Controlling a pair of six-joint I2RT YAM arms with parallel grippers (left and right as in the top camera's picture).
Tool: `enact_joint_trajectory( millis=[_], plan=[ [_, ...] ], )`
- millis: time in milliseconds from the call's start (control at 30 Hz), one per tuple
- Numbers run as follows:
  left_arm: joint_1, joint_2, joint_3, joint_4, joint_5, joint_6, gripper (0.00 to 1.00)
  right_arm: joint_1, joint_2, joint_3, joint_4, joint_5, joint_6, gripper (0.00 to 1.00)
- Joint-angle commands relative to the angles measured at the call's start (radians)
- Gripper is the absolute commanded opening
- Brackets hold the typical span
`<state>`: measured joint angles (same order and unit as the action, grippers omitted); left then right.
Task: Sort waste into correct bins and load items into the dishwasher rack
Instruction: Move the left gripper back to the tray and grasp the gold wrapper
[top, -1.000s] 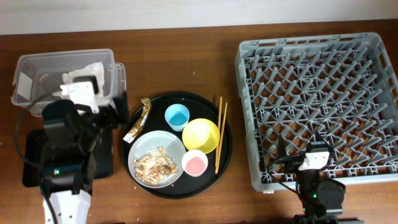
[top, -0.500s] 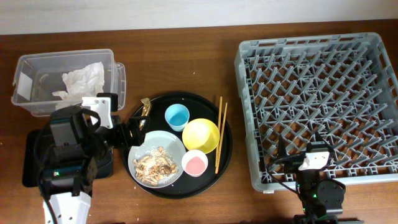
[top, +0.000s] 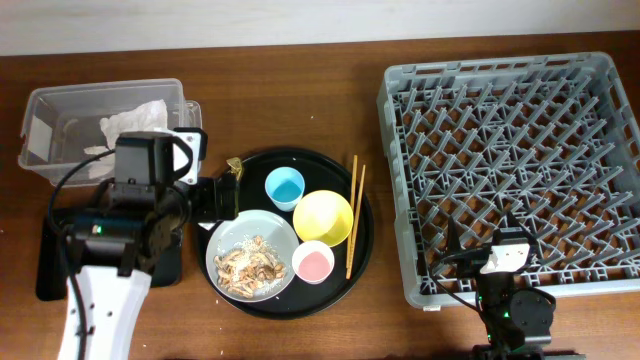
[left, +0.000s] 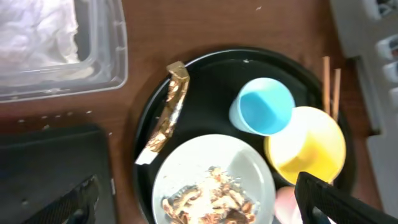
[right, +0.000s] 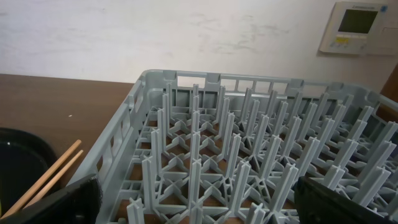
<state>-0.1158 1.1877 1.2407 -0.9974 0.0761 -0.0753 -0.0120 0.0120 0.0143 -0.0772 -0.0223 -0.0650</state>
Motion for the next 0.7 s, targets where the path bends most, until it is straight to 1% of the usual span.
enact_joint_trajectory(
  millis=[0, 233, 267, 300, 333, 467, 667],
  plan=[
    [-0.004, 0.023, 0.014, 0.02, -0.04, -0.006, 0.99, 0.005, -0.006, -0.009, -0.001, 0.008, -0.006, 0.99],
    [-0.004, 0.105, 0.012, 0.07, -0.049, -0.006, 0.98, 0.005, -0.006, -0.009, -0.001, 0.009, -0.006, 0.99],
    [-0.004, 0.13, 0.012, 0.082, -0.071, -0.006, 0.98, 0.005, -0.006, -0.009, -0.001, 0.009, -0.006, 0.99],
    [-0.004, 0.167, 0.012, 0.093, -0.116, -0.006, 0.92, 0.005, -0.006, -0.009, -0.001, 0.009, -0.006, 0.99],
    [-0.004, 0.194, 0.012, 0.101, -0.137, -0.006, 0.91, 0.005, -0.006, -0.009, -0.001, 0.009, -0.006, 0.99],
    [-0.004, 0.293, 0.012, 0.145, -0.137, -0.006, 0.91, 0.005, -0.006, -0.009, -0.001, 0.009, -0.006, 0.99],
    [-0.004, 0.43, 0.011, 0.159, -0.125, -0.003, 0.89, 0.005, -0.006, -0.009, -0.001, 0.008, -0.006, 0.99]
  ],
)
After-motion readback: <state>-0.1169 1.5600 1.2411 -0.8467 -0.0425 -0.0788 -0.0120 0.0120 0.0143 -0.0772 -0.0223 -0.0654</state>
